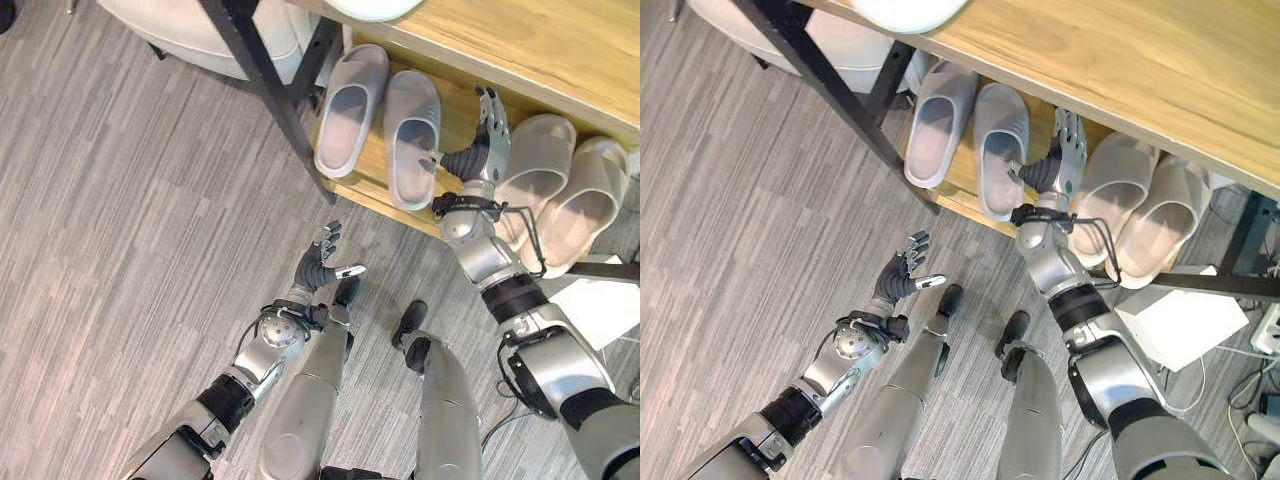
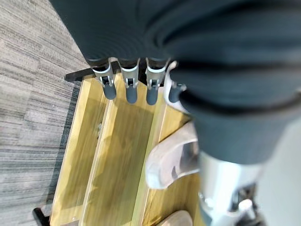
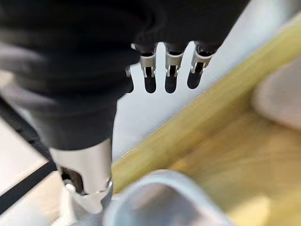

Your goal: Arrange the slippers neatly on the shoe rack.

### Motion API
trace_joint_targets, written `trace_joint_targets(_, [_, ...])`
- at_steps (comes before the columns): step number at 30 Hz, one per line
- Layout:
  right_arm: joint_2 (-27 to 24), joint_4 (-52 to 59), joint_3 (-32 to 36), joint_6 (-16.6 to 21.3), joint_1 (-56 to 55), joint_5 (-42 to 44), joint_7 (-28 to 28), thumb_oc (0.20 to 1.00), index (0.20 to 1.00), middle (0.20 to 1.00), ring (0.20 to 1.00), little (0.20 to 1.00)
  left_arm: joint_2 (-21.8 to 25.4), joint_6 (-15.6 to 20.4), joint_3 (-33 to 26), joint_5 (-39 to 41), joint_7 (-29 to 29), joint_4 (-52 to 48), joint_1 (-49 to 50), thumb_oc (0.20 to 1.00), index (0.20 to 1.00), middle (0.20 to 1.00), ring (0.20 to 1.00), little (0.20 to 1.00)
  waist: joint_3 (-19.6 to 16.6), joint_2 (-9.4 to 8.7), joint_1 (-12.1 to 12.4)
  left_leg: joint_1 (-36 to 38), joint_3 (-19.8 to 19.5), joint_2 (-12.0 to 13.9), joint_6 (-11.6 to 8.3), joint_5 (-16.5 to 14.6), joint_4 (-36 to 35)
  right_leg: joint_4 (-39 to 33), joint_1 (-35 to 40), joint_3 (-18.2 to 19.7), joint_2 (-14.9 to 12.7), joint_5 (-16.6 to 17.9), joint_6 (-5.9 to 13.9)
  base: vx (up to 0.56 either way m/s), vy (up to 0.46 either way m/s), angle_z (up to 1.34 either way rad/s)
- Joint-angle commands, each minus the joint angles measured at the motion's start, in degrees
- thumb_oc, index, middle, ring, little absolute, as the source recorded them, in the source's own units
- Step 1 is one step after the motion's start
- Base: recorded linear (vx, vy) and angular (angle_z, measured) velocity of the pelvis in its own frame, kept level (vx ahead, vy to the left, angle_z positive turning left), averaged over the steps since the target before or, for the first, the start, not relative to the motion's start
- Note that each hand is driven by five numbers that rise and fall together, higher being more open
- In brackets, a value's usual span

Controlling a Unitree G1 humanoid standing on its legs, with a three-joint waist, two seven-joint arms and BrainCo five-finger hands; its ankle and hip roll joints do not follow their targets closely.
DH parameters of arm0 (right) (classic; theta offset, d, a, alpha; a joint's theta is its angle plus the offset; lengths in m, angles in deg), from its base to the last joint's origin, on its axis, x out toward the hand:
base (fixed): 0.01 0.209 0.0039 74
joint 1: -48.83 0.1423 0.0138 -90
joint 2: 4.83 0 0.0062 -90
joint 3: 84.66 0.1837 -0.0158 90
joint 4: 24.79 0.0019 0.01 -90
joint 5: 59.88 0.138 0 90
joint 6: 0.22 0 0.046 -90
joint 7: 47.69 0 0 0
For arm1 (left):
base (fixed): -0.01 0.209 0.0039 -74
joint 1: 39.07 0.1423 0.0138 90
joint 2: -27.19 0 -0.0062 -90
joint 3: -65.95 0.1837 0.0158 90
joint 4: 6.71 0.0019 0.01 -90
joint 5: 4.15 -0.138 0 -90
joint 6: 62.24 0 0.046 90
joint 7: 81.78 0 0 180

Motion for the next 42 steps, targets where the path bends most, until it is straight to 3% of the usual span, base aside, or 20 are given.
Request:
trace_joint_targets(1, [0.0, 2.5, 2.0, 4.6, 0.7, 3.4, -2.1, 1.000, 1.000, 1.000, 1.000, 1.000, -1.6, 1.3, -0.8, -2.4, -0.5, -1.8, -0.4, 1.000, 1.000, 1.000, 1.000, 1.000, 1.4, 1.51, 0.4, 5.3, 0.1, -1.3, 3.38, -10.6, -0.7, -1.0, 8.2, 0.8, 0.8, -9.4, 2.01, -0.01, 0.009, -0.10])
trace_joint_targets(5, [3.0, -4.0, 1.6, 8.2, 0.9, 12.7, 0.4, 1.000, 1.000, 1.000, 1.000, 1.000, -1.5, 1.4, -0.5, -2.2, -0.8, -0.9, -1.3, 1.000, 1.000, 1.000, 1.000, 1.000, 1.5, 1.75, 0.2, 4.8, 0.1, -1.4, 3.38, -10.5, -0.3, -1.1, 7.8, 0.7, 0.8, -9.0, 2.07, -0.02, 0.004, -0.05])
trace_joint_targets(7, [5.2, -10.2, 1.5, 11.4, 2.1, 21.7, 3.4, 1.000, 1.000, 1.000, 1.000, 1.000, -1.6, 1.5, 0.1, -1.7, -0.9, 0.3, -2.3, 1.000, 1.000, 1.000, 1.000, 1.000, 1.8, 1.91, 0.4, 4.4, -0.1, -1.5, 3.30, -10.4, -0.4, -1.1, 7.5, 0.4, 0.8, -8.8, 2.14, 0.00, 0.000, 0.00])
trace_joint_targets(11, [5.5, -14.7, 0.7, 12.9, 4.0, 26.7, 7.0, 1.000, 1.000, 1.000, 1.000, 1.000, -0.9, 1.5, 0.1, -1.2, 0.2, 0.5, -2.3, 1.000, 1.000, 1.000, 1.000, 1.000, 1.8, 1.95, 1.3, 4.2, -0.3, -1.5, 3.18, -10.1, -0.8, -1.3, 7.4, 0.0, 0.7, -8.9, 2.19, 0.00, -0.009, 0.03])
trace_joint_targets(15, [5.0, -15.8, -1.9, 14.0, 7.2, 31.7, 12.0, 1.000, 1.000, 1.000, 1.000, 1.000, 0.2, 1.4, 0.1, -0.4, 1.2, 0.5, -1.6, 1.000, 1.000, 1.000, 1.000, 1.000, 1.8, 1.95, 3.3, 4.3, -0.9, -1.7, 3.04, -9.9, -1.4, -1.3, 7.5, -0.8, 0.4, -9.0, 2.37, 0.03, -0.015, 0.07])
trace_joint_targets(25, [6.0, -12.8, -3.8, 17.5, 14.8, 46.7, 18.2, 1.000, 1.000, 1.000, 1.000, 1.000, 1.2, 0.5, 1.6, -0.5, 2.3, 0.6, -3.4, 1.000, 1.000, 1.000, 1.000, 1.000, 1.6, 2.06, 5.8, 5.0, -2.0, -1.9, 2.60, -9.1, -2.7, -1.5, 8.4, -2.1, -0.1, -9.2, 2.44, 0.02, -0.020, 0.08])
trace_joint_targets(36, [-0.8, -13.1, -3.2, 18.8, 20.7, 48.0, 16.7, 1.000, 1.000, 1.000, 1.000, 1.000, 1.2, 0.6, 2.9, -0.8, 3.7, 1.4, -2.9, 1.000, 1.000, 1.000, 1.000, 1.000, 1.2, 2.06, 6.6, 6.3, -2.2, -2.1, 2.44, -8.9, -3.6, -1.7, 9.5, -2.3, -0.4, -9.1, 2.48, 0.01, -0.005, 0.03])
trace_joint_targets(40, [-1.4, -8.9, -4.1, 17.0, 16.4, 43.9, 15.6, 1.000, 1.000, 1.000, 1.000, 1.000, 0.7, 0.0, 1.4, -0.7, 3.2, 2.7, -2.4, 1.000, 1.000, 1.000, 1.000, 1.000, 0.9, 1.02, 5.0, 8.4, -1.3, -1.2, 2.39, -8.8, -4.4, -3.3, 11.2, -1.4, 0.5, -8.3, 2.51, 0.00, -0.005, -0.03])
trace_joint_targets(42, [-1.1, -2.5, -5.7, 13.7, 9.6, 35.4, 16.0, 1.000, 1.000, 1.000, 1.000, 1.000, 0.5, -1.0, -0.4, -1.5, 2.6, 3.5, -1.3, 1.000, 1.000, 1.000, 1.000, 1.000, 0.1, -0.27, 3.1, 10.4, -0.2, -0.3, 2.49, -9.0, -5.3, -5.6, 13.2, -0.6, 1.5, -7.5, 2.43, 0.00, -0.018, -0.15])
